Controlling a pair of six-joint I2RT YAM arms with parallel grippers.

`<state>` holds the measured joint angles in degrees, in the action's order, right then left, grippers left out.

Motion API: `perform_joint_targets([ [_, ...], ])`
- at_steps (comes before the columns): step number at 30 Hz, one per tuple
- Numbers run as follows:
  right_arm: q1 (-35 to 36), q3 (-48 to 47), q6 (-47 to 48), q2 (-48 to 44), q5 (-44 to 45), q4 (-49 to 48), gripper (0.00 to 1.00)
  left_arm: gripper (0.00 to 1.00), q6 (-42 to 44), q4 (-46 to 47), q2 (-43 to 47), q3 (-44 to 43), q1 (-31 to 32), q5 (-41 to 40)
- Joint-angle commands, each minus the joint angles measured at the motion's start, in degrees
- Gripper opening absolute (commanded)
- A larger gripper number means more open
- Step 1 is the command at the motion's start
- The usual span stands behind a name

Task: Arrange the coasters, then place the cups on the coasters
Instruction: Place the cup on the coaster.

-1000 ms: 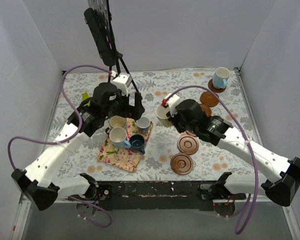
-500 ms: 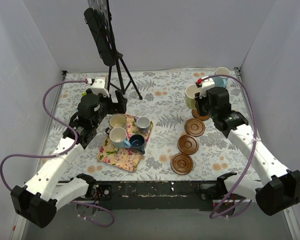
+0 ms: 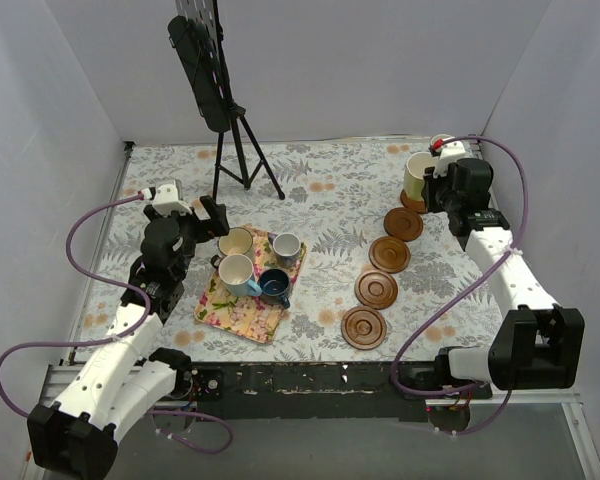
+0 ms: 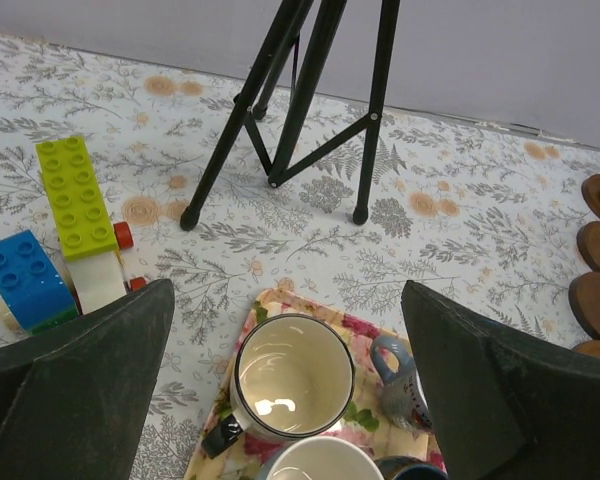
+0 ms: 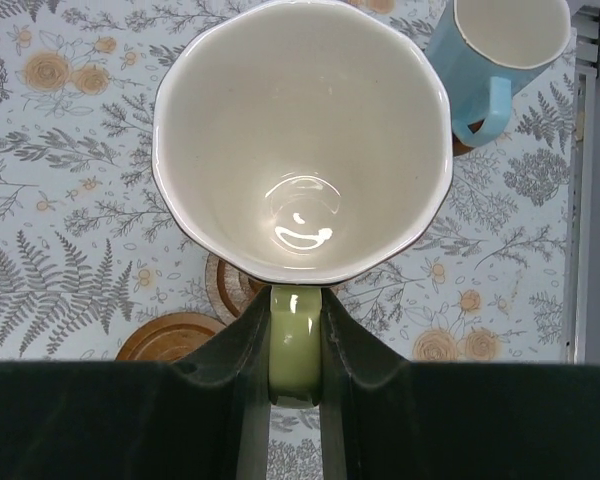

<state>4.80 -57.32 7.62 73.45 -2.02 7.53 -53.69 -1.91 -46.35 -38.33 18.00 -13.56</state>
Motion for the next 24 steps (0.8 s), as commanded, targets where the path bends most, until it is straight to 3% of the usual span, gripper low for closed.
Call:
perform_joint_targets([
  [1,-2.1,-2.1,3.2,2.0,-4.0,-14.7,0.01,0.98,2.1,2.3,0.3,-0.4,-0.2,-2.1],
  [12,-7.1,-0.5,2.7,9.0,-8.9,-24.9,0.01,0.98,2.5,0.8,0.5,0.1,-0.2,-2.7],
  [24,-7.3,-1.9,2.5,15.9,-6.5,-26.8,0.01,0.98,1.7,0.4,-0.9,-0.2,-0.2,-3.2],
])
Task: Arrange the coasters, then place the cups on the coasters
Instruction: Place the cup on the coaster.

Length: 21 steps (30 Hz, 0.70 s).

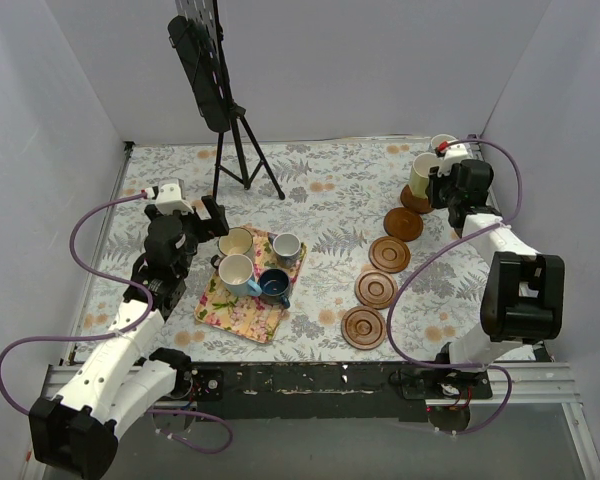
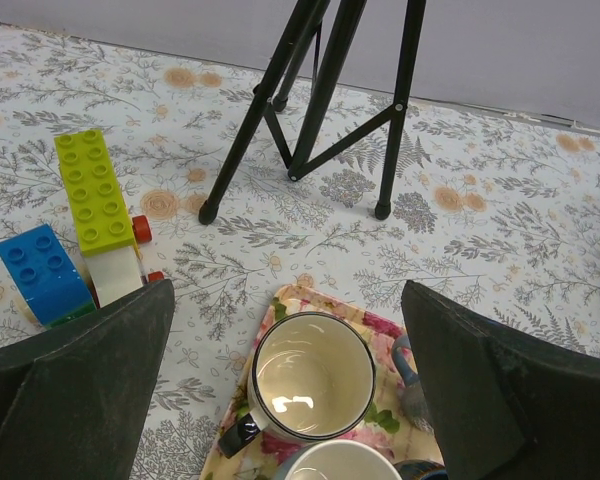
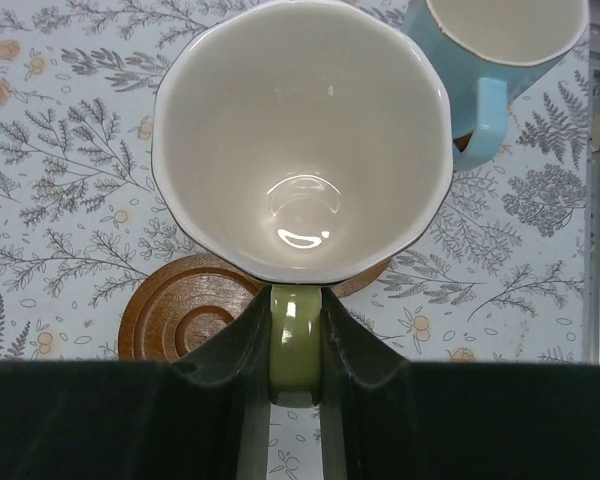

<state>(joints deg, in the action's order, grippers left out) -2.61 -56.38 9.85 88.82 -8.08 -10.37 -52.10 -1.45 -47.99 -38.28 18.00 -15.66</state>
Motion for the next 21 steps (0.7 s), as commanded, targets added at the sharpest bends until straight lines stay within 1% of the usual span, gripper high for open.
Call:
perform_joint_targets([
  [1,0.1,-3.0,0.6,1.1,-0.3,-9.0,0.01,0.98,0.1,0.0,0.7,-0.2,-0.2,-1.3],
  [9,-0.1,-5.3,1.8,5.0,0.5,-8.9,0.01,0.98,0.2,0.0,0.1,-0.3,-0.2,-1.5],
  [21,-0.9,-6.1,1.7,6.6,0.5,-8.8,0.01,0.98,0.2,0.0,-0.4,-0.4,-0.2,-0.9],
])
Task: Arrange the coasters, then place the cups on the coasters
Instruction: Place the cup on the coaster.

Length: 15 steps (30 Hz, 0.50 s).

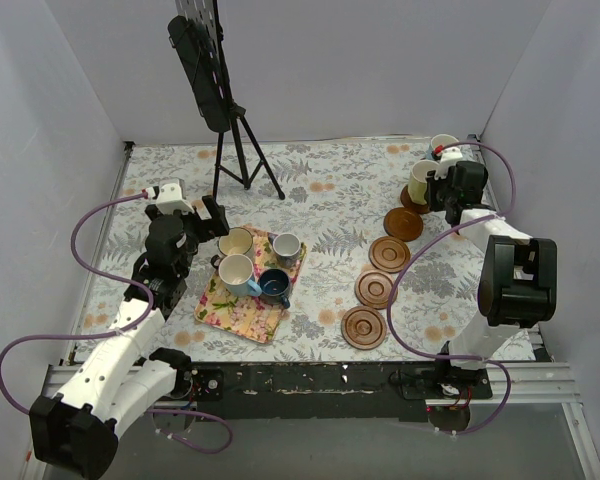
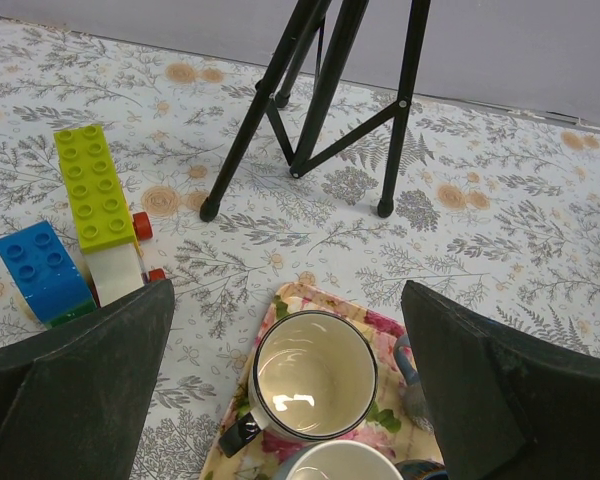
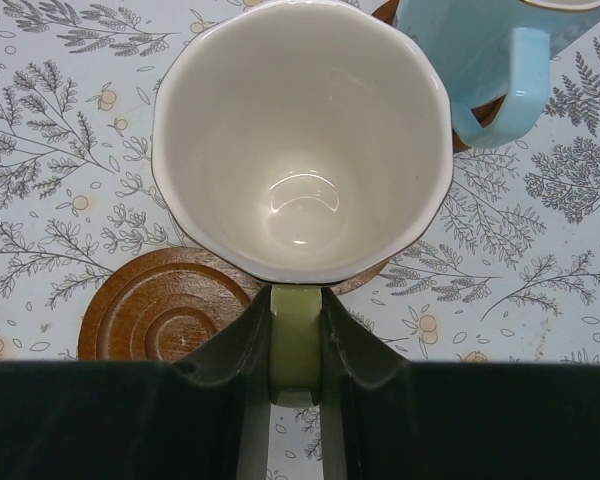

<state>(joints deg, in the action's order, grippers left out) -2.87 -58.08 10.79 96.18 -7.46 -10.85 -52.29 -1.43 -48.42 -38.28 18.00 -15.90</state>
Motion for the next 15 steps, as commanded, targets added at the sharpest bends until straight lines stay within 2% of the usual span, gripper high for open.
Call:
perform_joint_targets([
  [1,-0.8,-4.5,0.7,-0.6,-0.1,-8.2,0.01,0.98,0.4,-0.1,0.0,-0.3,-0.2,-0.6],
  [15,-1.6,-5.3,-0.2,0.8,-1.3,-8.3,0.01,0.98,0.5,0.0,-0.4,-0.5,-0.2,-0.4],
])
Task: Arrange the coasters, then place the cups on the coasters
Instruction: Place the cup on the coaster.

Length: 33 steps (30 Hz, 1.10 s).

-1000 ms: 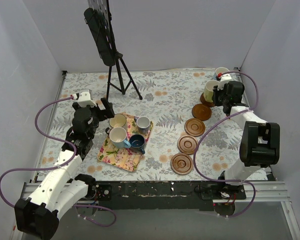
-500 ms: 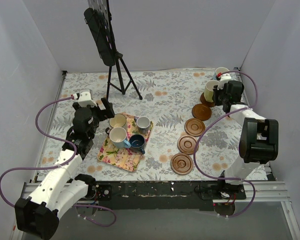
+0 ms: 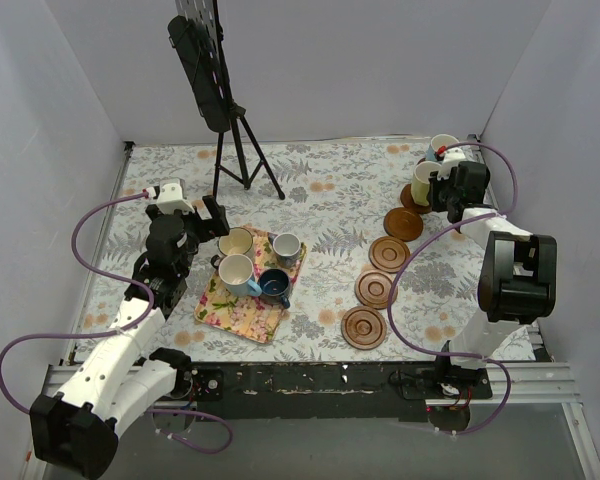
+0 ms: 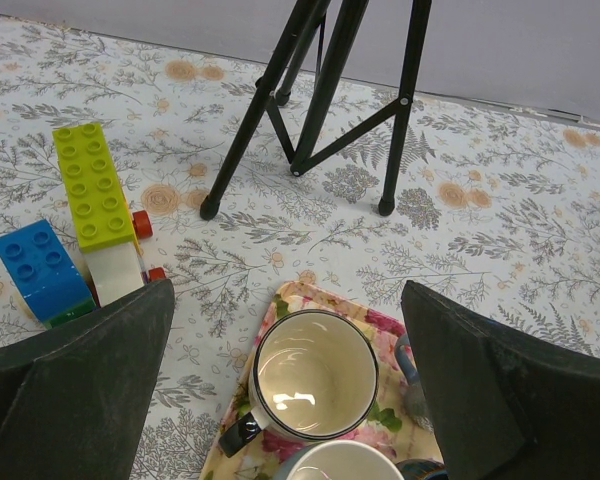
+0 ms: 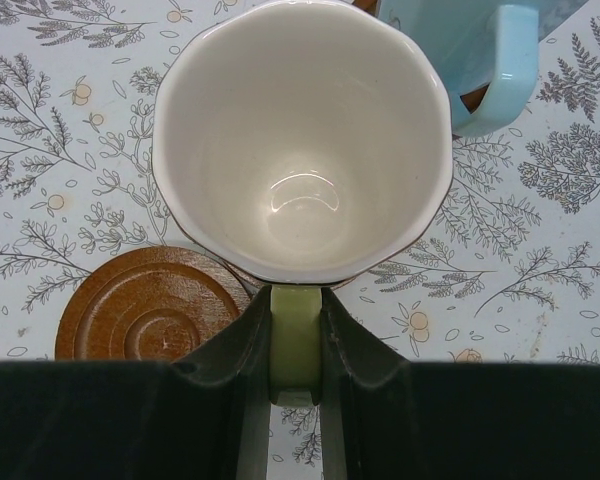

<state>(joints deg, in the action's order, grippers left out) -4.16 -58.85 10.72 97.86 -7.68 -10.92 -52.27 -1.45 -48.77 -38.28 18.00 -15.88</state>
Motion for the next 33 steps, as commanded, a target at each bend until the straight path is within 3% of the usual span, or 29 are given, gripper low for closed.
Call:
perform_joint_targets([
  [1,-0.3,-4.5,-0.1,-0.9,-1.2,-8.2,0.01,0.98,0.6,0.0,-0.1,-0.5,-0.2,-0.4],
  [33,-0.4,-5.1,-0.3,1.3,-1.5,-8.3,0.01,0.98,0.7,0.0,-0.5,-0.4,-0.2,0.1],
])
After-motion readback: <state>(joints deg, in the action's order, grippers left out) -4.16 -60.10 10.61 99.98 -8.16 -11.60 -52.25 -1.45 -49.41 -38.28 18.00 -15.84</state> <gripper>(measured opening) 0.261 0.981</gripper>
